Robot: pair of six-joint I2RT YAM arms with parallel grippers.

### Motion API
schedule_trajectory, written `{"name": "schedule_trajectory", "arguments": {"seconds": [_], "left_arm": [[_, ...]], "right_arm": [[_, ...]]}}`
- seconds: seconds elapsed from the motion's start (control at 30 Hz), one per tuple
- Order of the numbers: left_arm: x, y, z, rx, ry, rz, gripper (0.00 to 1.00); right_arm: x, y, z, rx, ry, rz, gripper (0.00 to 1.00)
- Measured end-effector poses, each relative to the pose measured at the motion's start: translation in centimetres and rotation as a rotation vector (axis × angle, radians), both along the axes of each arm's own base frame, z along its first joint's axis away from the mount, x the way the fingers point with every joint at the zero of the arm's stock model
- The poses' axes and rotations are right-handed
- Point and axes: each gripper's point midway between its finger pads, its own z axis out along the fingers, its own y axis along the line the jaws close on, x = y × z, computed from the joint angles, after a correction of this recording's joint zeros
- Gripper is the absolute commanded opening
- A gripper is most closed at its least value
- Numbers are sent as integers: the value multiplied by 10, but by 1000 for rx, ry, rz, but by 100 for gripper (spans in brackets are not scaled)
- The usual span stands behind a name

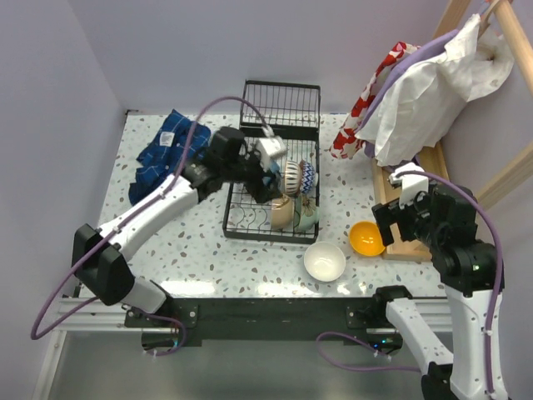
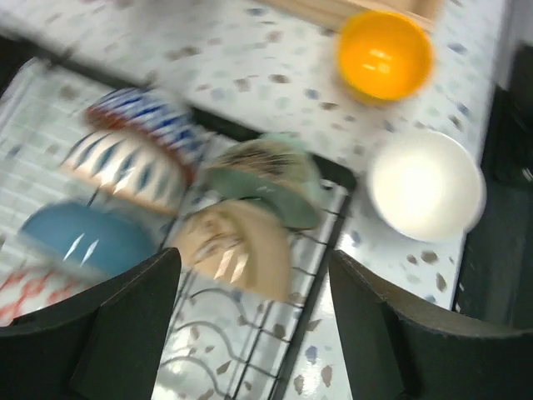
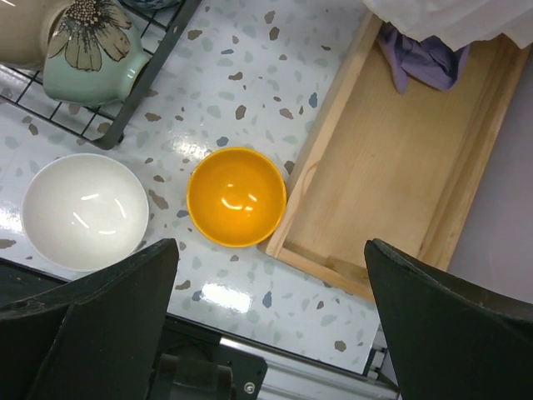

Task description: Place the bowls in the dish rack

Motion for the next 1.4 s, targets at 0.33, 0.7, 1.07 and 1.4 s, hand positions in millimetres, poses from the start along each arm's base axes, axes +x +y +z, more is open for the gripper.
{"name": "schedule_trajectory", "arguments": {"seconds": [0.33,0.7,1.07,1.4], "left_arm": [[-195,-99,-26,217,-308,-782,64],[-242,-152,-108,436,-331,-930,57],[-242,-161,-151,541,-313,-916,51],[-235,-168,-151,551,-327,-872,49]], "right_arm": [[1,-5,47,96,-51,-148,99],[1,-18,171,183,-426,-239,99],[-24,-31,182,156,-503,-270,99],[-24,-30,175,142,-479,-250,99]]}}
